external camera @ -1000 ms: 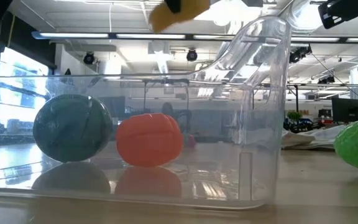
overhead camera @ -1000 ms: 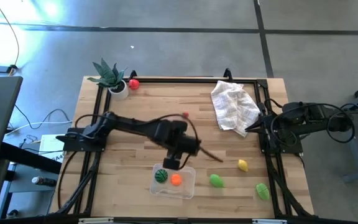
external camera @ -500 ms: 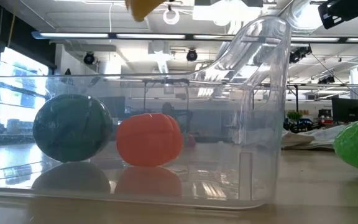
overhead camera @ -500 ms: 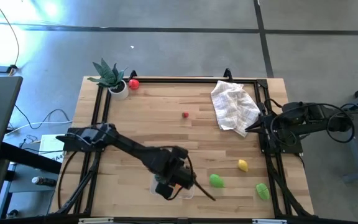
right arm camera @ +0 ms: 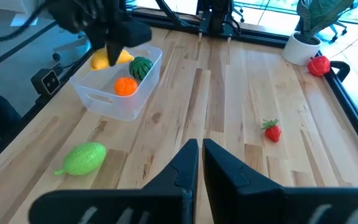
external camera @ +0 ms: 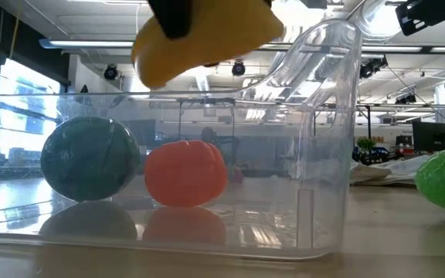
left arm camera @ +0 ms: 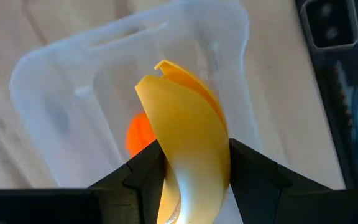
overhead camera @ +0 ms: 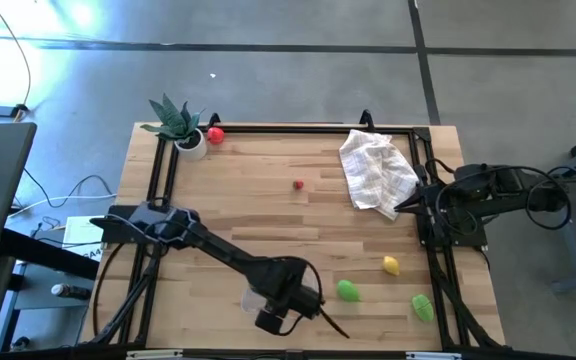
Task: Pick and placing Produce into tupperware
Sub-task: Put the banana into the bin
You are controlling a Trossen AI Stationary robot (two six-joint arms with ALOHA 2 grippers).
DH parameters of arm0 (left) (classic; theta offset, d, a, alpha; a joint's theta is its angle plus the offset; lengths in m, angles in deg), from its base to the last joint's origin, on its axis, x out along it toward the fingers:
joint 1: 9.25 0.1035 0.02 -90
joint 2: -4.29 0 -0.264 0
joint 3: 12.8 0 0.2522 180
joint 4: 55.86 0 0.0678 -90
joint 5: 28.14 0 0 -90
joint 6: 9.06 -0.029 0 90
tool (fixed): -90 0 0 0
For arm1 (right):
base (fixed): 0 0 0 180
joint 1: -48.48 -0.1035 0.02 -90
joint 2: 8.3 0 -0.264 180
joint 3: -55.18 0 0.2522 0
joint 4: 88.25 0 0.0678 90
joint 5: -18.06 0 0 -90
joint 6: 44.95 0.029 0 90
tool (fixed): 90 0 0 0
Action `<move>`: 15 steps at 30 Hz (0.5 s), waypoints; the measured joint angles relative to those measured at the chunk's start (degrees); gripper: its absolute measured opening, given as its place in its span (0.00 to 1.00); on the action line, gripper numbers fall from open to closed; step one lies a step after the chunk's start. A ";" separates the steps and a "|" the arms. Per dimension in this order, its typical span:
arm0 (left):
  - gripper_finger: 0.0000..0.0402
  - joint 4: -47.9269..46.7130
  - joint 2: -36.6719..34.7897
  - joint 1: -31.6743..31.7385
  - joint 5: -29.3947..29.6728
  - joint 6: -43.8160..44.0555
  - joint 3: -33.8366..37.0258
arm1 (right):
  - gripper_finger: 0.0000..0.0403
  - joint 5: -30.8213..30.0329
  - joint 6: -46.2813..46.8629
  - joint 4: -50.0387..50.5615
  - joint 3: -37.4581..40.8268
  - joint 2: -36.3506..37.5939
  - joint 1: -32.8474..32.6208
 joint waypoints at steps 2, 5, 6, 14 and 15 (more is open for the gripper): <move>0.38 2.08 0.87 0.12 -1.03 -0.02 -0.20 | 0.04 -0.01 0.00 0.00 0.00 0.05 0.00; 0.38 2.40 1.88 0.13 -1.32 -0.23 -0.15 | 0.04 -0.01 0.00 -0.02 0.00 0.01 0.01; 0.38 3.32 2.19 0.13 -1.30 -0.38 -0.24 | 0.04 -0.01 0.00 0.01 0.00 -0.08 -0.01; 0.38 3.82 5.11 0.13 -4.19 0.64 -0.07 | 0.04 -0.01 0.00 0.01 0.00 -0.42 -0.01; 0.38 4.32 5.29 0.13 -4.60 0.98 -0.09 | 0.04 -0.01 0.00 0.01 0.00 -0.42 0.00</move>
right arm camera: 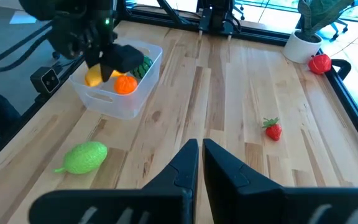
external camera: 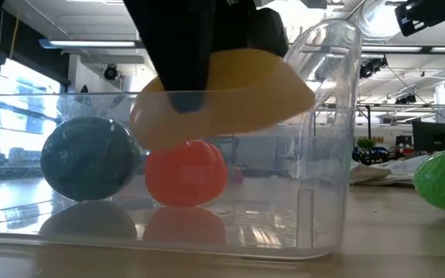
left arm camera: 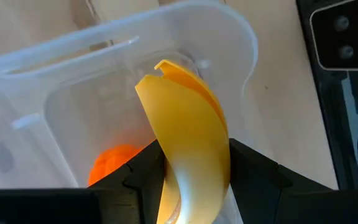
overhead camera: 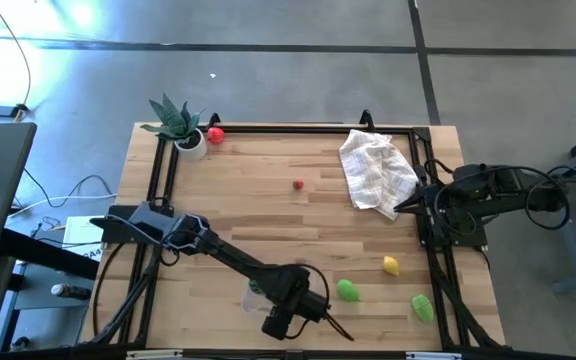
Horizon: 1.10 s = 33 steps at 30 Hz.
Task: Pick and placing Produce into tupperware
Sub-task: Put the banana into the bin
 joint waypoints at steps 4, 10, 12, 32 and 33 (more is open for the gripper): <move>0.38 0.69 0.62 0.00 -0.30 0.33 -0.22 | 0.04 0.02 0.00 0.00 0.00 0.02 -0.01; 0.38 1.53 2.32 0.04 -1.55 0.35 -0.24 | 0.04 0.00 0.00 -0.02 0.00 0.04 0.01; 0.38 0.71 2.98 0.04 -1.81 0.35 0.04 | 0.04 0.01 0.00 0.00 0.00 0.02 0.00; 0.38 2.19 3.43 0.44 1.52 -1.47 -0.03 | 0.04 0.00 0.00 0.00 0.00 0.04 -0.01; 0.38 2.16 3.43 0.44 1.62 -1.60 -0.03 | 0.04 0.01 0.00 0.00 0.00 0.04 0.00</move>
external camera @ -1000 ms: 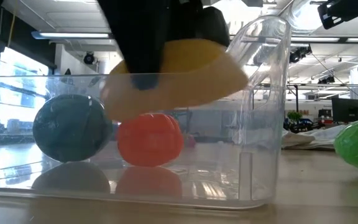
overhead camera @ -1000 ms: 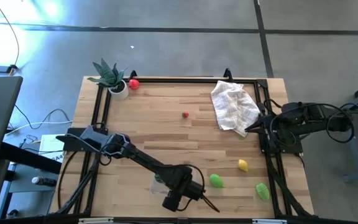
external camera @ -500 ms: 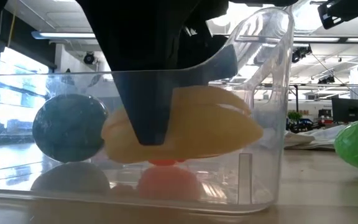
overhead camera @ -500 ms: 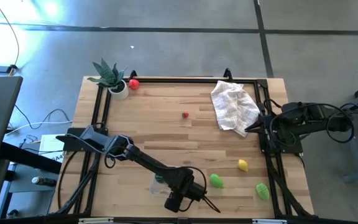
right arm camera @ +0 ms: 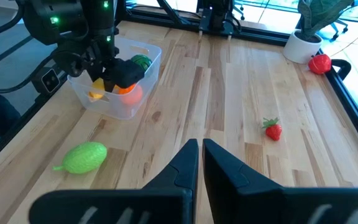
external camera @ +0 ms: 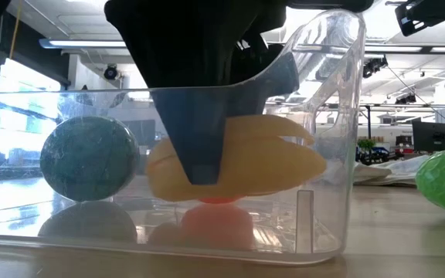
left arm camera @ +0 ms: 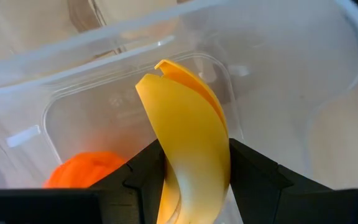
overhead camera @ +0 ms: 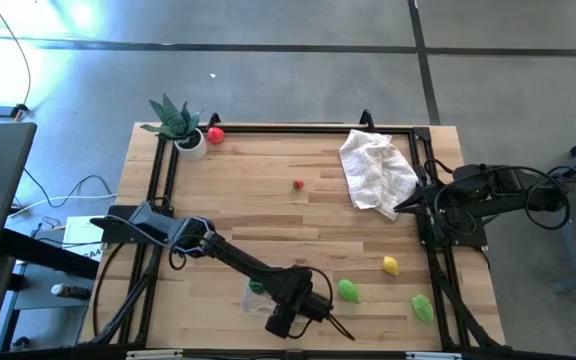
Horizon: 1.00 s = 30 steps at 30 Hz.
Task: Pick and placing Produce into tupperware
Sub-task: Put the banana into the bin
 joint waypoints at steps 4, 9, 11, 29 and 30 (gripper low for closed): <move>0.38 0.89 0.00 0.00 0.17 0.00 0.80 | 0.04 0.00 0.00 0.00 0.00 0.00 -0.01; 0.38 1.84 -0.13 0.02 -0.28 0.32 2.31 | 0.04 0.00 0.00 0.00 0.00 0.00 -0.01; 0.38 1.84 -0.13 0.04 -0.25 0.40 2.34 | 0.04 0.00 0.00 0.00 0.00 0.00 -0.01; 0.38 1.15 -0.11 -0.04 -0.25 3.02 2.41 | 0.04 -0.01 0.00 0.00 0.00 0.00 0.01; 0.38 1.14 -0.11 -0.04 -0.25 3.02 2.41 | 0.04 -0.01 0.00 0.00 0.00 0.00 -0.01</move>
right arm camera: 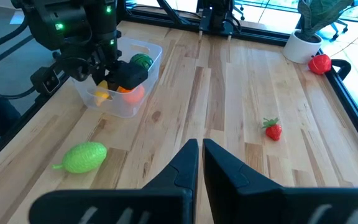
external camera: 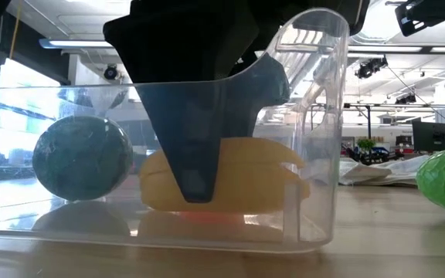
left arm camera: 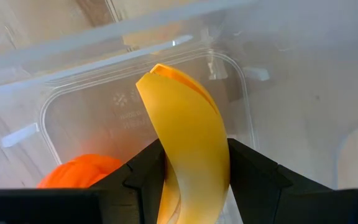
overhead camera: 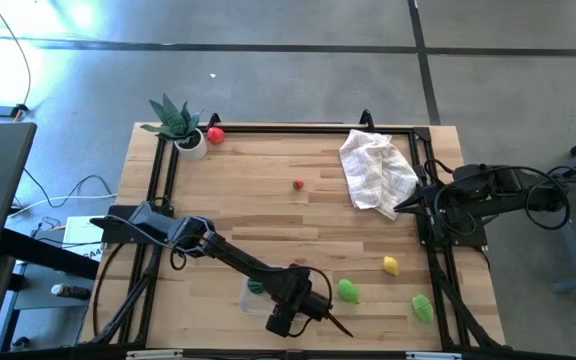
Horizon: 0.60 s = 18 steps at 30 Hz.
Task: Pick and placing Produce into tupperware
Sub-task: Put the banana into the bin
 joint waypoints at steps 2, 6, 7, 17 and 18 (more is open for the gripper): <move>0.38 0.00 0.00 0.00 0.00 0.02 0.00 | 0.04 0.00 0.00 0.00 0.00 0.00 0.00; 0.38 0.01 0.02 0.00 -0.02 0.22 0.00 | 0.04 0.02 0.00 0.00 0.00 0.00 0.02; 0.38 0.02 0.03 0.00 -0.02 0.44 0.00 | 0.04 0.00 0.00 0.00 0.00 0.00 0.02; 0.46 -0.01 0.07 0.03 -0.36 1.53 0.04 | 0.04 0.02 0.00 0.00 0.00 0.00 0.00; 0.50 -0.05 0.07 0.04 -0.37 1.48 0.04 | 0.04 0.02 0.00 0.00 0.00 0.00 0.02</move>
